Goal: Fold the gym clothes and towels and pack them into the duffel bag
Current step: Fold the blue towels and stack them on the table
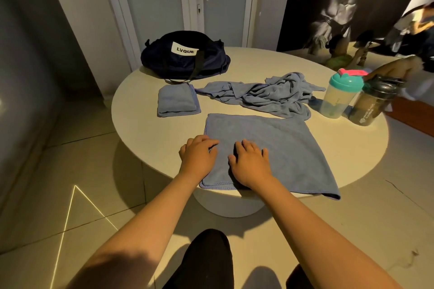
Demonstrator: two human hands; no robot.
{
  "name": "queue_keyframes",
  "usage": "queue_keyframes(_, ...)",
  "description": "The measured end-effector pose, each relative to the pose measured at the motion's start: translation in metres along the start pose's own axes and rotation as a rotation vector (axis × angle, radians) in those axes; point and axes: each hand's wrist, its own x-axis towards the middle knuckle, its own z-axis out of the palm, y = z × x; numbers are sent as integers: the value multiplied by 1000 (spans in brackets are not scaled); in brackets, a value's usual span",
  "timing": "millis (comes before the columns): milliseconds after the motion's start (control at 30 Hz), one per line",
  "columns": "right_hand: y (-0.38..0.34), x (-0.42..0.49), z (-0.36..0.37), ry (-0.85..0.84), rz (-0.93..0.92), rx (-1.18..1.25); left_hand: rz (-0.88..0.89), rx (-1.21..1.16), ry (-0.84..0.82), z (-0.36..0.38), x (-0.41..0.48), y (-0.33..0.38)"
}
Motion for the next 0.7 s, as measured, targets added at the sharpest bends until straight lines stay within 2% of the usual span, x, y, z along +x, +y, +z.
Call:
queue_keyframes(100, -3, -8, 2, -11, -22, 50, 35, -21, -44, 0, -6, -3)
queue_keyframes(233, -2, -25, 11, 238, -84, 59, 30, -86, 14, 0, -8, -5)
queue_keyframes(300, -2, -32, 19, 301, -100, 58, 31, -92, 16, 2, -7, -4)
queue_keyframes(533, -5, -42, 16, 264, -193, 98, 55, -208, 61, 3, -8, -10)
queue_keyframes(700, 1, -53, 20, 431, -164, 138, 43, -242, 101, -6, -13, -5)
